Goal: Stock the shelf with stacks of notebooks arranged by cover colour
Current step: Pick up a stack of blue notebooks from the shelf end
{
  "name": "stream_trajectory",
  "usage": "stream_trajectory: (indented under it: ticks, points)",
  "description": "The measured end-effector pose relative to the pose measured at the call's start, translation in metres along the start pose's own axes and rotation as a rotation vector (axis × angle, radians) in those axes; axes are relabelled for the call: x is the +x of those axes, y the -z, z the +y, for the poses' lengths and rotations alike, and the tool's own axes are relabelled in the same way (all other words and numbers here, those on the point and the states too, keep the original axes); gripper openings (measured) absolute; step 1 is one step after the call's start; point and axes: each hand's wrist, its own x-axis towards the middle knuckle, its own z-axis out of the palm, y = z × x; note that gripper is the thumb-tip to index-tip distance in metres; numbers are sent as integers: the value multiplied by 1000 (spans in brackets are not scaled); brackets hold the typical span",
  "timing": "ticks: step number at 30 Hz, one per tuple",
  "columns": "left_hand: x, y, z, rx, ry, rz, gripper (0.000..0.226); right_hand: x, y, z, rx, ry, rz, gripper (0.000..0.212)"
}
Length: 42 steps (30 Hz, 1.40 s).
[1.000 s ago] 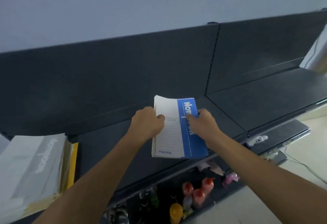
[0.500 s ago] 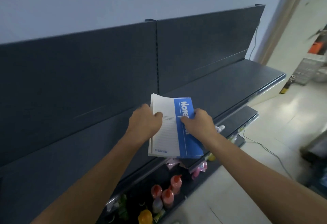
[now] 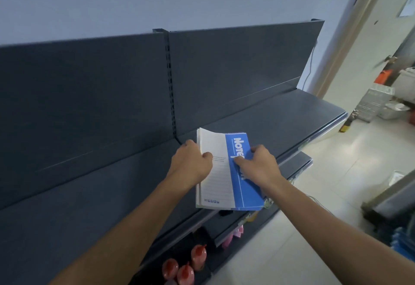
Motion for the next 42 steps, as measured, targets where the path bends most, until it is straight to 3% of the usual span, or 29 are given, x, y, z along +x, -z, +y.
stream_trajectory:
  ticks: [29,42]
  points:
    - [96,-78,9,6,338,43,24,184,-36,17,-222,206,-362,18]
    - [113,-130,17,-100,566,325,27,244,-53,36,-185,323,-544,22]
